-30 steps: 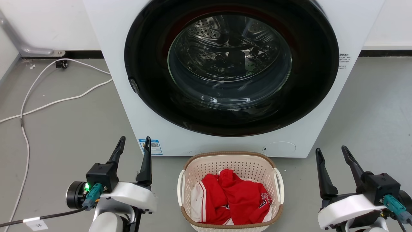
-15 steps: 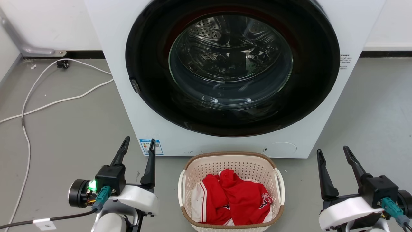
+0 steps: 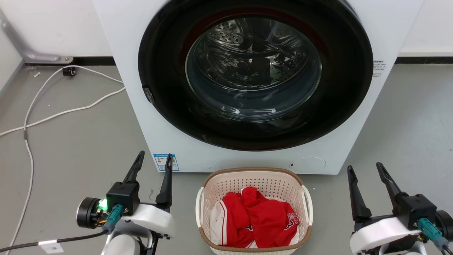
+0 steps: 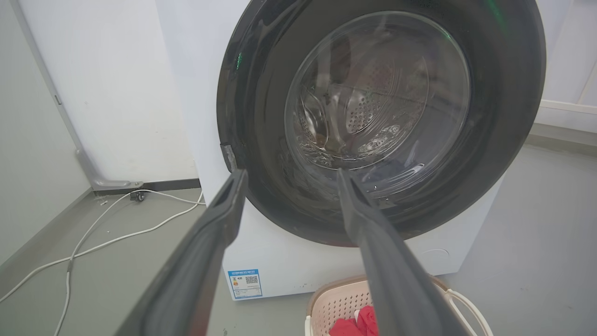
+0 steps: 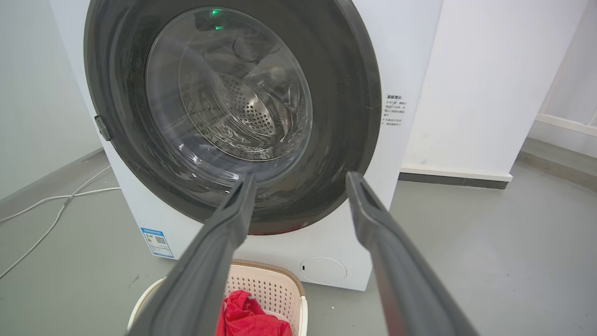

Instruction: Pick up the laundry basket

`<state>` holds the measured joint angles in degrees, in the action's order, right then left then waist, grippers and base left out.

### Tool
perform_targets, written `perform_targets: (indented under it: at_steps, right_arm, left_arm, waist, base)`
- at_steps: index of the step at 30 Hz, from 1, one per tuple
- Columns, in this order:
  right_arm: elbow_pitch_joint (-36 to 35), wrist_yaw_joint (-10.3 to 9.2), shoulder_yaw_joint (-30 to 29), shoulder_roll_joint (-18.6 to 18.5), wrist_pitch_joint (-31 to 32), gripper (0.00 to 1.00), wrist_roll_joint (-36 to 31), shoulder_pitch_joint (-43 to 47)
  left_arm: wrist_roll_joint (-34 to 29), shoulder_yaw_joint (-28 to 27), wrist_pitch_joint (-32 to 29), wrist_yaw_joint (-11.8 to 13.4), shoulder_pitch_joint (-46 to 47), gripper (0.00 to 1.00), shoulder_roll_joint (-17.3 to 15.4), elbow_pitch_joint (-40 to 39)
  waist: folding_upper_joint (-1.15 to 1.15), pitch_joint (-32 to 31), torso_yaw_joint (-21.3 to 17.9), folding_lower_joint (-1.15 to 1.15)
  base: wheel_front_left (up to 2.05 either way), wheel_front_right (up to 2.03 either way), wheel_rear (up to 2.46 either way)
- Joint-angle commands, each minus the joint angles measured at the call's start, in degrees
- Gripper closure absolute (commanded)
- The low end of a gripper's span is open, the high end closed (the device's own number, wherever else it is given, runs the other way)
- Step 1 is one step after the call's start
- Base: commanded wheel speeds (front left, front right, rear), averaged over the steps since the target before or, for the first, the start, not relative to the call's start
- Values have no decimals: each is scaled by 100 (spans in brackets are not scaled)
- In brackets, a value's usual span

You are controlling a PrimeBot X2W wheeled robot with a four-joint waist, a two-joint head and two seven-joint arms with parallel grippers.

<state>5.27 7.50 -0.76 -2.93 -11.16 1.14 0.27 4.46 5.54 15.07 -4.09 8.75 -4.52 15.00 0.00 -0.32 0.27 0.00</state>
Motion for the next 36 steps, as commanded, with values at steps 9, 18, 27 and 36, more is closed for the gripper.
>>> perform_targets:
  at_steps: [9, 18, 27, 36]
  right_arm:
    - [50, -2, -7, 9, -2, 0, 55, -44]
    - [337, -2, -127, 9, 227, 0, 97, -359]
    - [1178, -2, 147, 8, 639, 0, 222, -1430]
    - [2694, -2, 442, 8, 934, 0, 507, -2619]
  left_arm:
    - [-55, -34, 15, -41, 85, 0, 20, 42]
    - [52, 18, 14, -126, 460, 0, 38, 437]
    - [159, 109, -67, -229, 1644, 0, -80, 1443]
    - [354, 450, -244, -322, 2779, 0, -256, 2849]
  waist:
    - [0, 40, 1, 0]
    - [0, 409, -45, 0]
    - [0, 1438, -142, 0]
    - [0, 2409, -233, 0]
  base:
    - [0, 0, 0]
    - [0, 0, 0]
    - [0, 0, 0]
    - [0, 0, 0]
